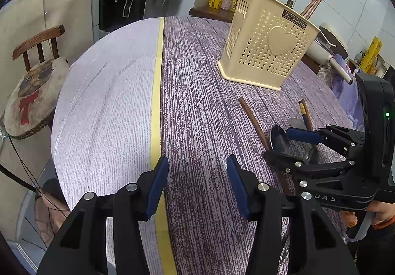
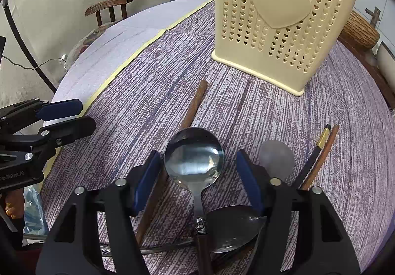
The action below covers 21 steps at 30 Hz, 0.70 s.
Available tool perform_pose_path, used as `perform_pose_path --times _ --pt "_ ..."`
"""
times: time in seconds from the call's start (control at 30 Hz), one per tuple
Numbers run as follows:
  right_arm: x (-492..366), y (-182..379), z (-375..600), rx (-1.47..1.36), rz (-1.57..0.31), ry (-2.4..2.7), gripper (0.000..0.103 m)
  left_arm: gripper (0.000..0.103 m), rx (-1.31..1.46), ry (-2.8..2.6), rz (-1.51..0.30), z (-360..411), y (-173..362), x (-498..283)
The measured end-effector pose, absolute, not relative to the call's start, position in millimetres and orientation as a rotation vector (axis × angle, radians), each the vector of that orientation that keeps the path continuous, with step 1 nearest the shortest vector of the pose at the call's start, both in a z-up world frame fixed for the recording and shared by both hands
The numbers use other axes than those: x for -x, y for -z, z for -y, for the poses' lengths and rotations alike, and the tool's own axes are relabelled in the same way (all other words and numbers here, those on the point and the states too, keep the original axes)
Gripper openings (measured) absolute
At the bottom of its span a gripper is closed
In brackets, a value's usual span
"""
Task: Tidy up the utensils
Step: 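Grasp a wooden chopstick with the left tool while the right tool grasps a metal spoon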
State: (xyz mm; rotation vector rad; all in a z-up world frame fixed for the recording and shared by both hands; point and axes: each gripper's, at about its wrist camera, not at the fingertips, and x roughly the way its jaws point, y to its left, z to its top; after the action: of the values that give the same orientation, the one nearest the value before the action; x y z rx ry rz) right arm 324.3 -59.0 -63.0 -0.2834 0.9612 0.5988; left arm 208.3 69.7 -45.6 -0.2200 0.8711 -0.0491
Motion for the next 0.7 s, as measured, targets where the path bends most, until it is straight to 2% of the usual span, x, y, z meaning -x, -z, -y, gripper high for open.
perform_pose_path --times 0.07,0.33,0.7 --pt "-326 62 62 0.260 -0.963 -0.609 0.048 0.049 0.220 0.050 -0.875 -69 46 -210" --pt "-324 55 75 0.176 -0.949 -0.621 0.048 0.049 0.199 0.071 -0.887 -60 48 -217" --pt "-311 4 126 -0.021 -0.812 -0.555 0.048 0.048 0.168 0.148 -0.917 -32 44 -238"
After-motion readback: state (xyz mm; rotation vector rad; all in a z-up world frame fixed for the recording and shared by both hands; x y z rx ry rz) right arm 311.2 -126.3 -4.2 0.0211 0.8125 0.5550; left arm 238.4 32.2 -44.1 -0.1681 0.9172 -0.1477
